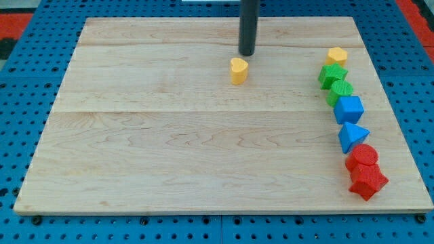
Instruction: Move the green blocks and yellow hexagon towards the yellow heart
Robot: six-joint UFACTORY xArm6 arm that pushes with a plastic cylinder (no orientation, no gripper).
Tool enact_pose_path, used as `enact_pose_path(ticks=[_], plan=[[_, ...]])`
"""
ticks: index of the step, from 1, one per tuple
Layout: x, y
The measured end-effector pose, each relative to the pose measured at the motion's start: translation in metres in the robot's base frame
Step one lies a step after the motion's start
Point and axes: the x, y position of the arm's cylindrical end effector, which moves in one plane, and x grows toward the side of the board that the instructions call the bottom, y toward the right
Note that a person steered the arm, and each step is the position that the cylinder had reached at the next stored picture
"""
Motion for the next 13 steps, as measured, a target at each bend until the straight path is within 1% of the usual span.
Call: enact_pose_path(ticks=[1, 2, 3, 4, 5, 6, 7, 8, 9, 10, 11, 12, 13], plan=[[-0.023, 0.120], [0.025, 0.209], [0.051, 0.167], [0.050, 0.095], [0.042, 0.063], [0.043, 0.157], [0.090, 0.211], [0.091, 0.173], [0.091, 0.098], [0.086, 0.080], [0.081, 0.161], [0.129, 0.217], [0.147, 0.185]])
